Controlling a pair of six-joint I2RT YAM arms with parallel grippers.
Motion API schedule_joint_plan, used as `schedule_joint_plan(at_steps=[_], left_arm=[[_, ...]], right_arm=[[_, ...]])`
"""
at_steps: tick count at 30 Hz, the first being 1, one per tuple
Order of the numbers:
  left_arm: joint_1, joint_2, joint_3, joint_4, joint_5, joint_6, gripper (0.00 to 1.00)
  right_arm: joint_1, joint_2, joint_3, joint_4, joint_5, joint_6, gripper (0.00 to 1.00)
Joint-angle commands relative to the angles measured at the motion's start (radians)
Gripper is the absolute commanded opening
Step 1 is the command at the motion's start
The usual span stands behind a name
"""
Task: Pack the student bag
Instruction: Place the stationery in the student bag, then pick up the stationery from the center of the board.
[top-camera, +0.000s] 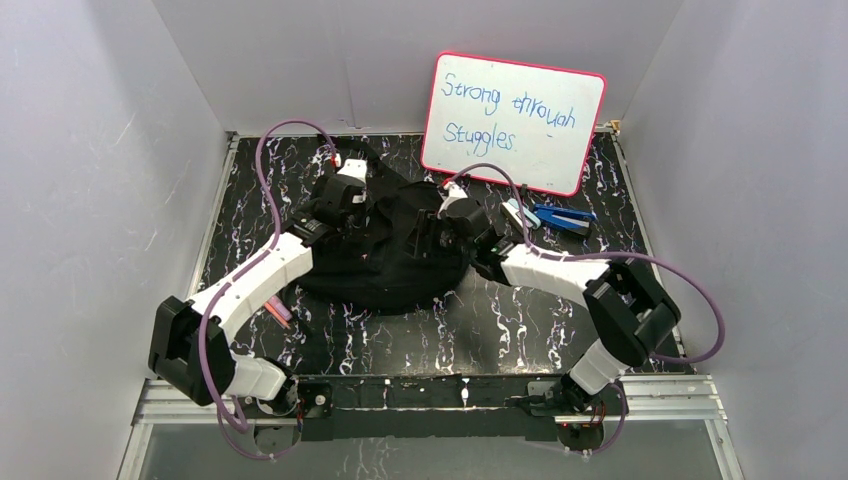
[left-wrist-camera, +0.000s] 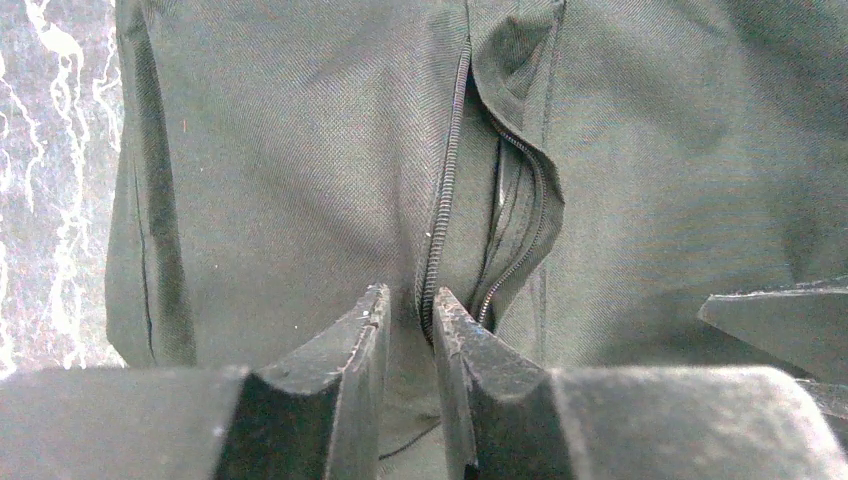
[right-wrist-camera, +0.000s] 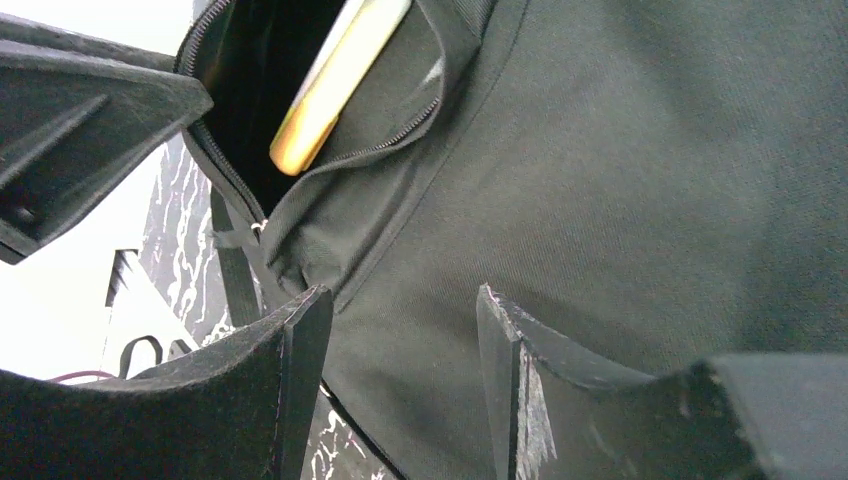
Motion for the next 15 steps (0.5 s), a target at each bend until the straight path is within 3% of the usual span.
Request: schedule_joint_plan(at_steps=[1,11,15], left_arm=[[0.009,-0.070,0.005,-0.026,-0.017,-0.053,0.24],[0.055,-0.205,-0.012,-0.123,-0.077,-0.156,0.35],[0.067,-0.276,-0.080,-0.273,-0.210,-0.359,0.40]], right_arm=[[-0.002,-0.082,-0.046,0.050,0.051,-0.030,0.64],[-0.003,-0.120,-0.058,0.061,0.072,-0.069,0.64],[-0.004,-0.127,-0.061,0.059,0.100,-0.108,0.64]])
